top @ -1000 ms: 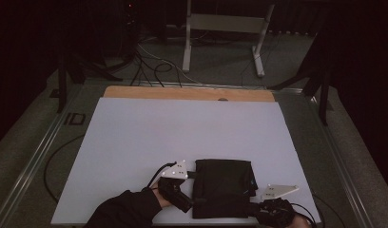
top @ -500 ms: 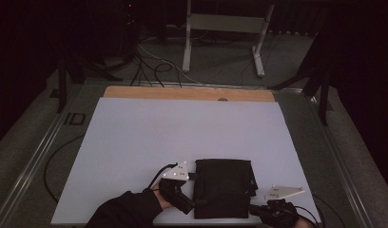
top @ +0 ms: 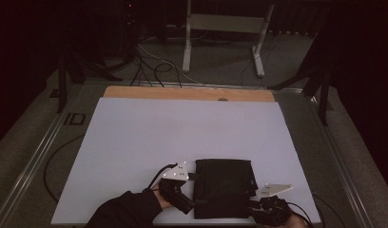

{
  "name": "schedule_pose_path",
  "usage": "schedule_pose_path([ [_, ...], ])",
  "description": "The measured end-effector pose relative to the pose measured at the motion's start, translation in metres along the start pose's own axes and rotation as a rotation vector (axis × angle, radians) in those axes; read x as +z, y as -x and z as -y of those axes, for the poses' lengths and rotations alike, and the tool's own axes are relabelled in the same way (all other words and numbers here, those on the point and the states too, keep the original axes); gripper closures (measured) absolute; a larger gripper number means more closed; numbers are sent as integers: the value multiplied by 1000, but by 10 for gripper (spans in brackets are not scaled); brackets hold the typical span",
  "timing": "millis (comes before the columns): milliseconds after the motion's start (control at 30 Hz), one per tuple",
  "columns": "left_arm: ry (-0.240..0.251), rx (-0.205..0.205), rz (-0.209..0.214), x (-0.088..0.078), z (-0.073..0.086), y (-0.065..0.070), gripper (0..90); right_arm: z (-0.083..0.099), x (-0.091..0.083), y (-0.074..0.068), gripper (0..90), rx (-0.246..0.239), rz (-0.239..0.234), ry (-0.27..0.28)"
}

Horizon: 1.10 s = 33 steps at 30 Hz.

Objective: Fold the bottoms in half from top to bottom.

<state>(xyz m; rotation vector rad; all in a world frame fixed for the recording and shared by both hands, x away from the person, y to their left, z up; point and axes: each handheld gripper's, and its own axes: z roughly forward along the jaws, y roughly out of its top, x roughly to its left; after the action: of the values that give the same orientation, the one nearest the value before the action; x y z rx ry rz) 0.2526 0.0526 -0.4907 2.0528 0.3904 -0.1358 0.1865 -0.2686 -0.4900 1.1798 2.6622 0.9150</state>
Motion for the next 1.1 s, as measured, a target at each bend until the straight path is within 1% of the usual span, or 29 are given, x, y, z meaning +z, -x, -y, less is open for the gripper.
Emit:
schedule_pose_path([
  [33, 1, 1, 0, 0, 0, 0, 68, -1, -1, -1, 736, 1, -7, 6],
  [67, 1, 2, 0, 0, 0, 0, 68, -1, -2, -1, 760, 5, -34, 17],
  [100, 2, 0, 1, 0, 0, 0, 68, -2, -3, -1, 782, 5, -43, 16],
  [133, 3, -1, 1, 0, 0, 0, 68, -2, -2, -3, 803, -2, -37, 13],
  [167, 2, -1, 1, 0, 0, 0, 68, -2, -2, -4, 805, -10, -29, 12],
  [200, 0, -1, 1, 0, 0, 0, 68, -2, -3, -4, 819, -5, -36, 12],
  [267, 0, -2, 1, 0, 0, 0, 68, -3, -3, -5, 837, -19, -28, 11],
  [367, 4, -2, 0, -1, 0, 0, 68, -3, -5, -5, 847, -5, -39, 18],
  [400, 4, -1, -1, -1, -1, -1, 68, -4, -7, -4, 848, 13, -55, 28],
  [433, 4, -1, -1, -1, -1, -1, 68, -4, -7, -4, 848, 13, -55, 28],
  [467, 7, -4, -1, -2, -1, -1, 68, -4, -10, -4, 849, 18, -57, 42],
  [533, 10, -4, -2, -2, -1, -1, 68, -5, -22, -5, 858, 39, -83, 97],
  [600, 13, -6, -2, -2, -1, 0, 68, -6, -31, -7, 875, 53, -83, 118],
  [633, 13, -6, -2, -2, -1, 0, 68, -6, -31, -7, 875, 53, -83, 118],
  [667, 12, -7, -1, -2, -1, -1, 68, -6, -35, -8, 876, 53, -93, 126],
  [700, 11, -7, -1, -2, -1, -1, 68, -5, -36, -13, 878, 63, -109, 114],
  [733, 12, -7, 0, -2, -1, -1, 68, -4, -35, -14, 879, 58, -115, 104],
  [767, 10, -7, 0, -2, -1, 0, 68, -3, -32, -16, 879, 69, -117, 88],
  [800, 11, -7, 0, -1, -1, 0, 68, -1, -29, -16, 879, 64, -114, 65],
  [833, 9, -6, 2, -1, -1, 0, 68, 1, -25, -16, 879, 68, -100, 46],
  [900, 6, -3, 2, -1, -1, 0, 68, 6, -19, -12, 882, 93, -104, 12],
  [933, 6, -4, 3, -1, 0, 0, 68, 8, -16, -11, 883, 110, -107, 6],
  [1033, 3, -4, 5, -1, 0, -1, 68, 12, -14, -9, 885, 116, -100, -15],
  [1100, 0, -5, 6, 0, 0, 0, 68, 13, -13, -9, 885, 109, -75, -35],
])
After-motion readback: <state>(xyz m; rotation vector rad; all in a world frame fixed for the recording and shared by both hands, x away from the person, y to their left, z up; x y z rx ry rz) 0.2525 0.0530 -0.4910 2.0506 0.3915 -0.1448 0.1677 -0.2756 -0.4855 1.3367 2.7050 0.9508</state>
